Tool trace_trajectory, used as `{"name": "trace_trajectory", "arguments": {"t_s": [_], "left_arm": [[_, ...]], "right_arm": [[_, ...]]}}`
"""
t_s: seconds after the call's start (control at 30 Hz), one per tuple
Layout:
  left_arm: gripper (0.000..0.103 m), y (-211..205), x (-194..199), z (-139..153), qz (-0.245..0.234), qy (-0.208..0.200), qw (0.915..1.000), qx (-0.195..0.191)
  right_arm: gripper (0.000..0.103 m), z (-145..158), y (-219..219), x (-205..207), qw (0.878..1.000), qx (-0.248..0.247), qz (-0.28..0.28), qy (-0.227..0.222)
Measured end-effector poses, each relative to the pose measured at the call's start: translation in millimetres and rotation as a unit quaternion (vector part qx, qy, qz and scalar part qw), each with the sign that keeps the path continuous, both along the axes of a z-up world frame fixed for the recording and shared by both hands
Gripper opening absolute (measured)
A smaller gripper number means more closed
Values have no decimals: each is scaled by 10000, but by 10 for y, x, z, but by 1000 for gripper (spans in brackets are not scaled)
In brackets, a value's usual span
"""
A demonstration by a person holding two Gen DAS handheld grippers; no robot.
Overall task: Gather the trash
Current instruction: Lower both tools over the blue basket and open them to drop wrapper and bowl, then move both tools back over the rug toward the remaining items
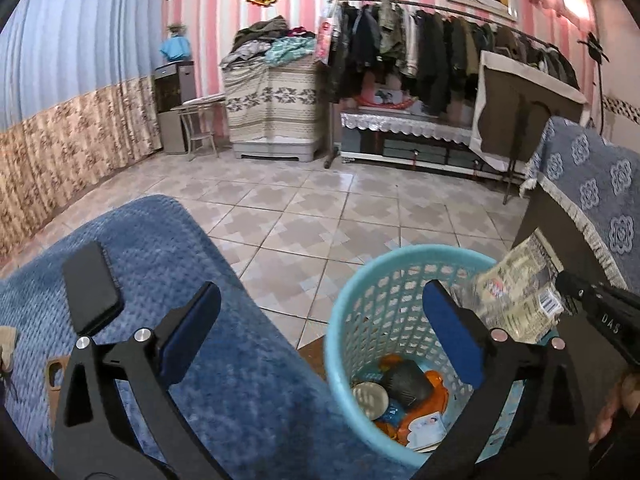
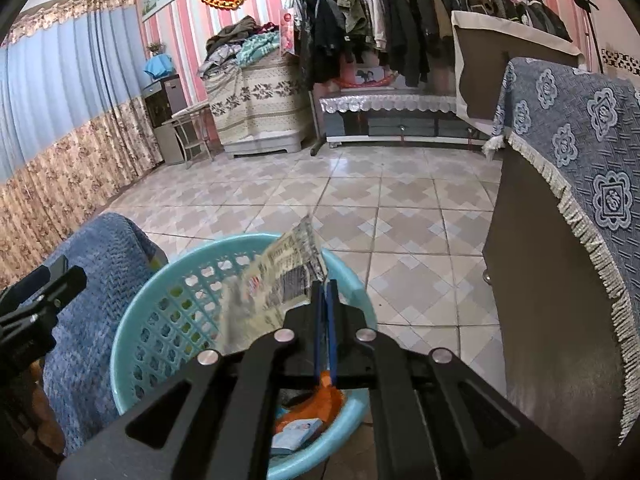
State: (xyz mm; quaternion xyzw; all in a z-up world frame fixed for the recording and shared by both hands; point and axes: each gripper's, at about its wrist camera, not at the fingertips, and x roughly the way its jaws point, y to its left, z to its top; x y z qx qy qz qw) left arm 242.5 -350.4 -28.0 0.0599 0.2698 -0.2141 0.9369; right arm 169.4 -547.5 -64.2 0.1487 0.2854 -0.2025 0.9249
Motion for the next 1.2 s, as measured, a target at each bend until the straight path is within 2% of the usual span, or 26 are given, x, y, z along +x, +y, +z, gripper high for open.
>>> {"name": "trace_trajectory", "arguments": {"t_s": [0.13, 0.17, 0.2, 0.27, 0.33, 0.5, 0.67, 0.83, 1.03, 1.2], "left_arm": [[98, 111, -9, 34, 104, -24, 9999, -35], [98, 127, -17, 39, 124, -38, 9999, -26], [98, 142, -27, 40, 146, -49, 9999, -17], [98, 194, -38, 52, 223, -64, 9997, 15], [98, 253, -54, 69, 262, -70, 9996, 35], [98, 442, -125, 144, 385, -176, 9991, 32], [98, 679, -171, 200, 513, -197, 9985, 7], [98, 985, -215, 240, 743, -254, 9969, 23], [98, 1420, -276, 237, 1030, -172, 9945, -40], [98, 1772, -381, 236, 1211, -159, 9925, -53]], "right_arm": [[5, 11, 116, 114, 9998, -165, 110, 89], [17, 2, 146, 142, 9997, -166, 169, 114], [42, -5, 174, 160, 9995, -180, 211, 131], [65, -3, 226, 163, 9993, -255, 256, 103], [66, 17, 258, 164, 9990, -330, 292, 89], [84, 40, 279, 152, 9991, -322, 265, 31], [91, 98, 334, 135, 9989, -422, 194, -48], [91, 136, 394, 163, 9986, -461, 231, -107], [95, 170, 621, 123, 9988, -304, 154, -363], [97, 203, 945, 85, 9966, -567, 399, -443]]}}
